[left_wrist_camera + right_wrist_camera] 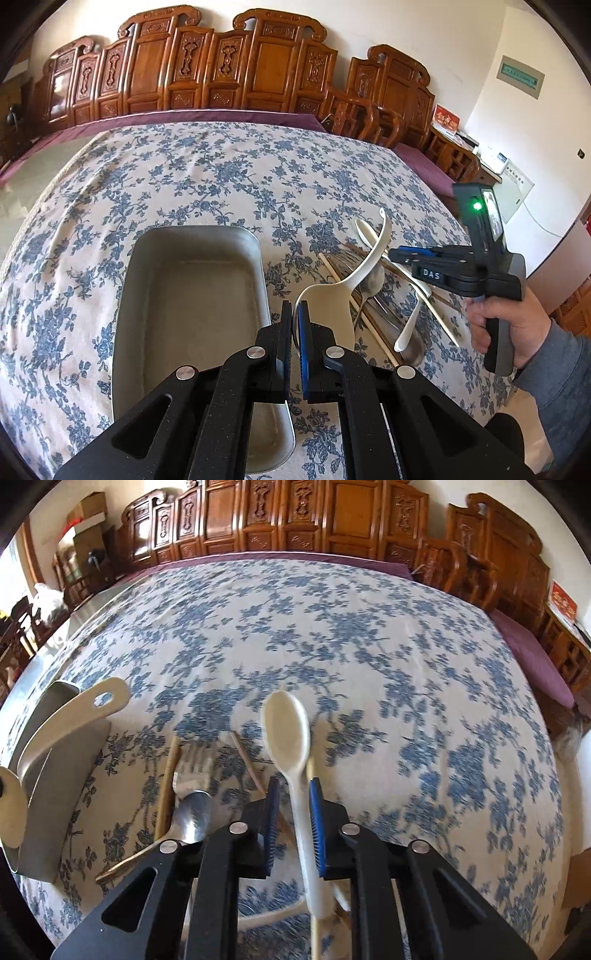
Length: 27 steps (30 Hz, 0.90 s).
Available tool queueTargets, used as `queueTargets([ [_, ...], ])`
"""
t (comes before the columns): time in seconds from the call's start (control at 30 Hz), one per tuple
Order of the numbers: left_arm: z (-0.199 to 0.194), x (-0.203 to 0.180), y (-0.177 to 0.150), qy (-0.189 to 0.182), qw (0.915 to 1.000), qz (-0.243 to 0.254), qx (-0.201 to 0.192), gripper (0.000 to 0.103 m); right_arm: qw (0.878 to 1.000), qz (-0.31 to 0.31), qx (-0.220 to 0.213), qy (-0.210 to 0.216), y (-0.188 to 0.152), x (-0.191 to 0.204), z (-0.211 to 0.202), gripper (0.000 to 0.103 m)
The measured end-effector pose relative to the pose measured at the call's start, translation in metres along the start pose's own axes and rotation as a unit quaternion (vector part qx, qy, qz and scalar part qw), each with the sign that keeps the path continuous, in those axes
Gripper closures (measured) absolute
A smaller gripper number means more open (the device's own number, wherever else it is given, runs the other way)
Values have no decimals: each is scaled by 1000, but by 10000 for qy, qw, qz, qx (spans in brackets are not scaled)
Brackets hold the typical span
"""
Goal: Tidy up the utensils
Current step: 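Lower the right tool onto the white plastic spoon and close on it, then carry the ladle into the grey tray with the left tool while the right tool carries the spoon there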
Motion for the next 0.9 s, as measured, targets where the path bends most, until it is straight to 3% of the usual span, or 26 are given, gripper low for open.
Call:
queueTargets([
  [0.37, -1, -2, 1, -24, 10000, 0, -5, 101, 9996, 110, 249, -41, 4, -7, 12, 86],
  [0.5, -3, -1, 2, -19, 10000, 3, -38, 101, 9989, -163, 437, -108, 2, 4, 21, 89],
  [0.57, -3, 0, 3, -16, 10000, -4, -39, 101, 9983, -322, 437, -189, 0, 10, 22, 94],
  [0.9, -19, 9, 9, 102, 9996, -63, -251, 101, 9999, -135, 57, -49, 0, 10, -9, 94],
])
Point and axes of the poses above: each gripper's, at about its wrist camera, not at the fingertips, and z roughly the way its jaws point, x to its left, y to its top, the point moved 2 cm from there along z, roughly the way its jaws point, and after that the axes turned 10 degrees about y, right-handed, at the moved point
